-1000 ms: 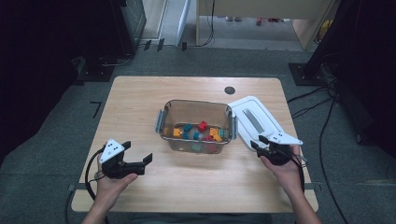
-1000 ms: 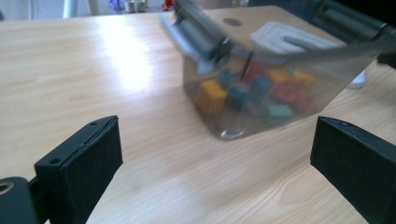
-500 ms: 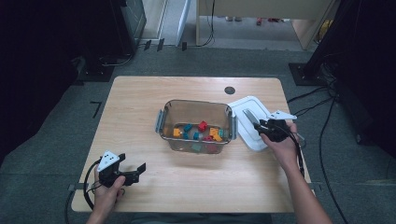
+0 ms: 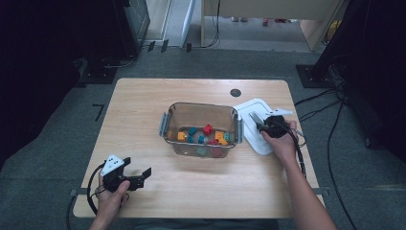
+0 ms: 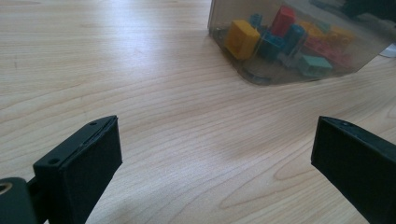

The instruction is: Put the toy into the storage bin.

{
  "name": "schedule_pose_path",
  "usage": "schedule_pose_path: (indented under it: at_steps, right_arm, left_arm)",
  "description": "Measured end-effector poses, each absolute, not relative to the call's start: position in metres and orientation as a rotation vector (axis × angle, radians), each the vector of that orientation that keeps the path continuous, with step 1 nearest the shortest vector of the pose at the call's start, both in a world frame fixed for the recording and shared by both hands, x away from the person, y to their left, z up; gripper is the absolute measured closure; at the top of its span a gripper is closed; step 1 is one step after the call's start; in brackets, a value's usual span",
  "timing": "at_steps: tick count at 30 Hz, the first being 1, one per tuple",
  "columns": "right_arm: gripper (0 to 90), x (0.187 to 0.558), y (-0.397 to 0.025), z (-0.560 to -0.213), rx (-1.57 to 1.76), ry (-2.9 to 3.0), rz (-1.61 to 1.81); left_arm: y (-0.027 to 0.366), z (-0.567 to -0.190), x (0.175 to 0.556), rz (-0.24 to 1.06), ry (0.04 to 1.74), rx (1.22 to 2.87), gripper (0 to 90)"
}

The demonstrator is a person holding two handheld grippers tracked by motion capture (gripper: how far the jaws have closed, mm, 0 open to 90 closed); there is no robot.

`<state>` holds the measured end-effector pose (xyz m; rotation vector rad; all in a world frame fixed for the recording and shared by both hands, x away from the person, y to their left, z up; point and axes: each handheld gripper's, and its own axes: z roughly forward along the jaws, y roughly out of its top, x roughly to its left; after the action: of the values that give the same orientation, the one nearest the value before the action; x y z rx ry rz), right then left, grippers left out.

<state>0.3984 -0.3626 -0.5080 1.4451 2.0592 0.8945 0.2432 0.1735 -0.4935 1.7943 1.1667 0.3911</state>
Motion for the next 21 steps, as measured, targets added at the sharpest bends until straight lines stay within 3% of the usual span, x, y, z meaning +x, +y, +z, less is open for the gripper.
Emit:
schedule_pose_path:
  at_steps: [2,4,14,21]
  right_arm:
    - [60.5,0.4,-0.364,-0.509,1.466,2.045,0.922]
    - [67.6,0.4,-0.365,-0.511,1.466,2.031,0.939]
    - [68.4,0.398,-0.369,-0.508,1.377,2.089,0.961]
    - [68.4,0.39,-0.378,-0.485,1.339,2.065,1.063]
  left_arm:
    - [0.173,-0.494,0.243,0.384,1.166,1.796,1.9]
    - [0.173,-0.494,0.243,0.382,1.165,1.801,1.9]
    - [0.172,-0.499,0.244,0.378,1.165,1.827,1.9]
    - [0.173,-0.508,0.243,0.401,1.175,1.901,2.1]
